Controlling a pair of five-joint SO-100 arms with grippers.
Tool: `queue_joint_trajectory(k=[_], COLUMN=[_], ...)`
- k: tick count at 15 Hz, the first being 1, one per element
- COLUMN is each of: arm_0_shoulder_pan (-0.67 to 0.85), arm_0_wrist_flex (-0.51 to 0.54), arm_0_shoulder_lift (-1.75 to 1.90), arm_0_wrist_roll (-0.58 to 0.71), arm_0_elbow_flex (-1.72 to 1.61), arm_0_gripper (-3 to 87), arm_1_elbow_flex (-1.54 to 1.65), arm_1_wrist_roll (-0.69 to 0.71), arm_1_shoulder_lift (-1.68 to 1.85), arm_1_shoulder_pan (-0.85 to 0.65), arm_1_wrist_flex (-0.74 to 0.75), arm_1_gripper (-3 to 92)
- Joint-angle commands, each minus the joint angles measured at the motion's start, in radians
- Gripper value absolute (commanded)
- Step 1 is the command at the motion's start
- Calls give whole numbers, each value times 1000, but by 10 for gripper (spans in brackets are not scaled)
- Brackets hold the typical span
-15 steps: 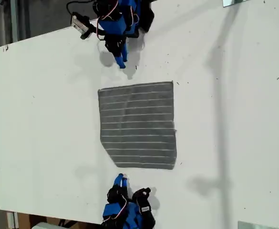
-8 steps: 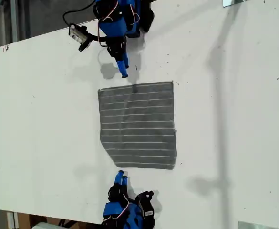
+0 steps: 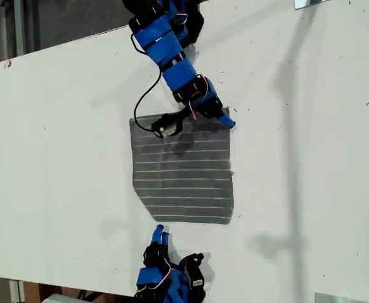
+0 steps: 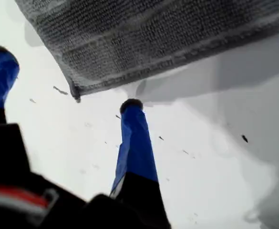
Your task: Grasp corners of a square towel and fold twice.
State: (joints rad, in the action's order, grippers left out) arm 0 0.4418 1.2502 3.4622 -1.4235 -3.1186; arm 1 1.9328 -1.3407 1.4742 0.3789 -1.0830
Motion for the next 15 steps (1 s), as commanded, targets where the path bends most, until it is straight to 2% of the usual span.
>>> queue_joint_trajectory(k=[1,3,5,7,8,9,10,13,15], arm_0_shoulder_pan=[-20,-21,-29,-34,-37,-40,-44,-104,-153], arm_0_wrist_flex=[-5,-5,-3,-3,-2,0,0,-40,74], arm_0_shoulder_lift=[5,5,5,5,5,5,5,3,-25], arm_0_wrist_roll=[-8,-11,-14,-14,-14,-14,-14,-2,-26], arm_0_elbow_flex=[-5,-5,-5,-5,-5,-5,-5,5,117], arm_0_gripper=[136,134,133,133,132,132,132,118,117], arm_1_elbow_flex=[-94,-109,-169,-229,-241,-247,-249,-262,-262], arm_1_wrist_roll=[-14,-12,-34,-54,-54,-57,-64,-67,-64], arm_1_shoulder_lift=[-11,-38,-130,-216,-241,-253,-256,-259,-264], arm_1_shoulder_pan=[23,15,23,34,37,37,41,52,38], arm_1_wrist_flex=[-2,37,49,60,60,63,72,72,69], arm_1_gripper=[428,395,184,285,252,93,-1,-1,-1])
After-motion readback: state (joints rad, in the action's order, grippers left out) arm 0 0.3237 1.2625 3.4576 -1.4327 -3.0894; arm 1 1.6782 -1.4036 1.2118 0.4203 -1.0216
